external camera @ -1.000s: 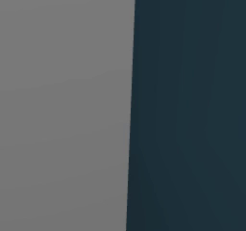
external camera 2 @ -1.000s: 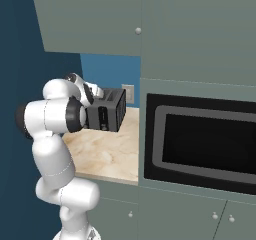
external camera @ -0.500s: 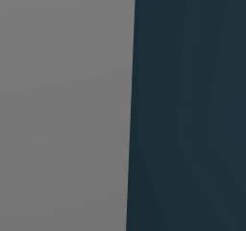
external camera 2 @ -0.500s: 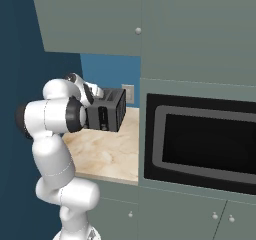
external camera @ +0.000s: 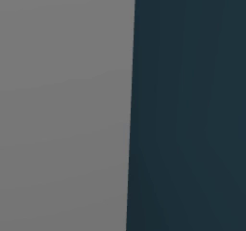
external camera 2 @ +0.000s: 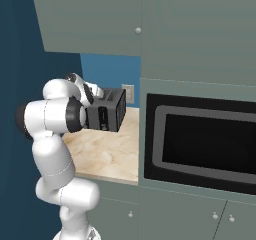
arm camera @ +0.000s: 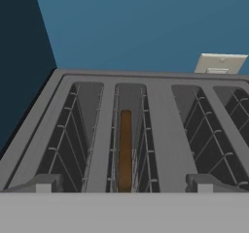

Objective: Start the toaster. Once the lever pops up, take the bread to the plate on the dining counter.

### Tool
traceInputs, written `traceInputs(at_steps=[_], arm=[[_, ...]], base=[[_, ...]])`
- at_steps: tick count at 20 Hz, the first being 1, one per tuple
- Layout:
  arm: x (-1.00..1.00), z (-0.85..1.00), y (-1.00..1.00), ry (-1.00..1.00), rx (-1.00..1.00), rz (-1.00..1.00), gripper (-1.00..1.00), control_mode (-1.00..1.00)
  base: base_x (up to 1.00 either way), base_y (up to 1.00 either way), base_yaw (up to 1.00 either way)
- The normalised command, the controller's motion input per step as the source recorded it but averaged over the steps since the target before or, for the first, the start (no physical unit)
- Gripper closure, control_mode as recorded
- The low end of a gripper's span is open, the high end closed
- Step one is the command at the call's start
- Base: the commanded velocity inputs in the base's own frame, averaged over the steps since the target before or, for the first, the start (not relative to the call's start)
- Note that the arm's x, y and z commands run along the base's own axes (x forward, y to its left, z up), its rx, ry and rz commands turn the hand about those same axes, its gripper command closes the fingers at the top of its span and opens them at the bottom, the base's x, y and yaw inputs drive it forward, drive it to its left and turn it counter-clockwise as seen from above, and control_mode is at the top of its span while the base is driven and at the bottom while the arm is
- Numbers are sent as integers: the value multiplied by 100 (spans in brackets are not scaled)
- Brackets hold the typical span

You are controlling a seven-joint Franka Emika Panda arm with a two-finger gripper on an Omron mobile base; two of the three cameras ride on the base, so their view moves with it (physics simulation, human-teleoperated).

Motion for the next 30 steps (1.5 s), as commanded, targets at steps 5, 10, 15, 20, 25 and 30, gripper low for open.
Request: traceInputs(at_steps=[5, 10, 15, 20, 25, 30], arm=[[0, 0, 0, 0, 0, 0, -100, -100], [0, 0, 0, 0, 0, 0, -100, -100], [0, 0, 0, 0, 0, 0, -100, -100], [0, 0, 0, 0, 0, 0, -100, -100], [0, 0, 0, 0, 0, 0, -100, -100], [0, 0, 0, 0, 0, 0, -100, -100]], base=[[0, 0, 0], [0, 0, 0], [0, 0, 0], [0, 0, 0], [0, 0, 0], [0, 0, 0]])
